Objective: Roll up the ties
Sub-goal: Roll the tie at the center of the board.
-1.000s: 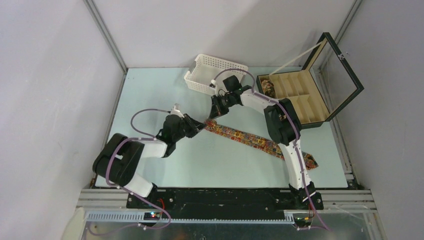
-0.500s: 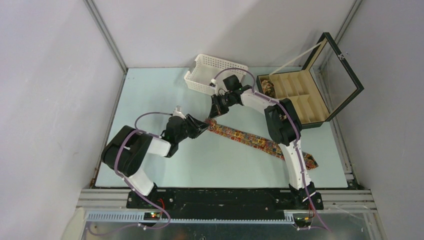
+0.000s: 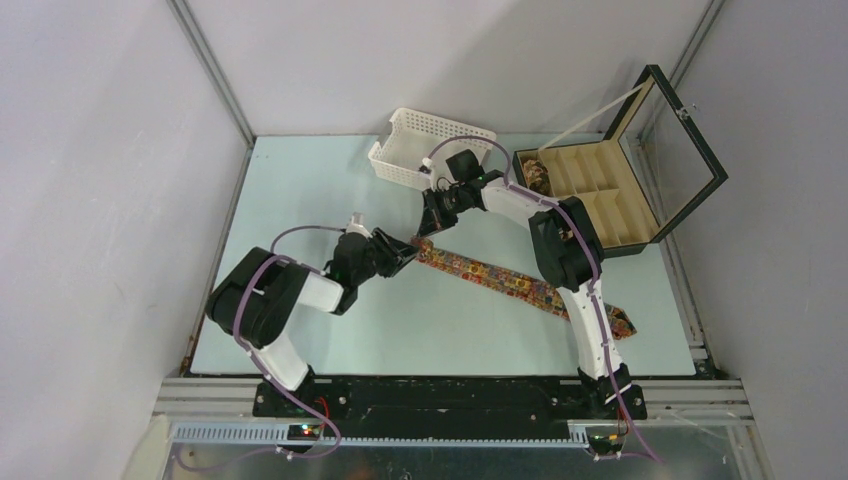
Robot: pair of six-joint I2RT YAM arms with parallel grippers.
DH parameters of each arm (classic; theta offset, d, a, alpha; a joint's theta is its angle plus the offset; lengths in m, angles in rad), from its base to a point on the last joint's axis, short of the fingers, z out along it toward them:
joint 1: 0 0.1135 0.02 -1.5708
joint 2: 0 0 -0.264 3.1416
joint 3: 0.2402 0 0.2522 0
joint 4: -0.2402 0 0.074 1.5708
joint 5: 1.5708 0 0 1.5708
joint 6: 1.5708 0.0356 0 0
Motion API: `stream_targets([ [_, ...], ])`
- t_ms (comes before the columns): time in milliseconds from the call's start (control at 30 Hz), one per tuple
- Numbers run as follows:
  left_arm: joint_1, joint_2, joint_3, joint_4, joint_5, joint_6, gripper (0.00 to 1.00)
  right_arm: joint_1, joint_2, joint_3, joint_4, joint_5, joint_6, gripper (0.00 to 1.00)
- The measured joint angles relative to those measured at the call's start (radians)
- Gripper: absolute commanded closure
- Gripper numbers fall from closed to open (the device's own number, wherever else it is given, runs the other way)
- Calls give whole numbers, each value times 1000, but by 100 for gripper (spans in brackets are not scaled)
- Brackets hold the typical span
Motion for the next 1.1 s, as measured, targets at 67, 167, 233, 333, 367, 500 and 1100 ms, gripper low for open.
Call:
stream_targets([
  [67,0,8,4,1,-2,0,59,0,0,0,0,0,0,100],
  [167,0,25,15,4,-3,0,59,0,0,0,0,0,0,100],
  [233,0,33,21,6,-6,0,59,0,0,0,0,0,0,100],
  [333,0,37,29,6,-15,0,59,0,0,0,0,0,0,100],
  [367,0,37,31,7,-19,0,59,0,0,0,0,0,0,100],
  [500,0,38,37,6,-29,1,61,0,0,0,0,-1,0,100],
  [1100,0,70,51,6,-39,3,89,0,0,0,0,-8,0,100],
])
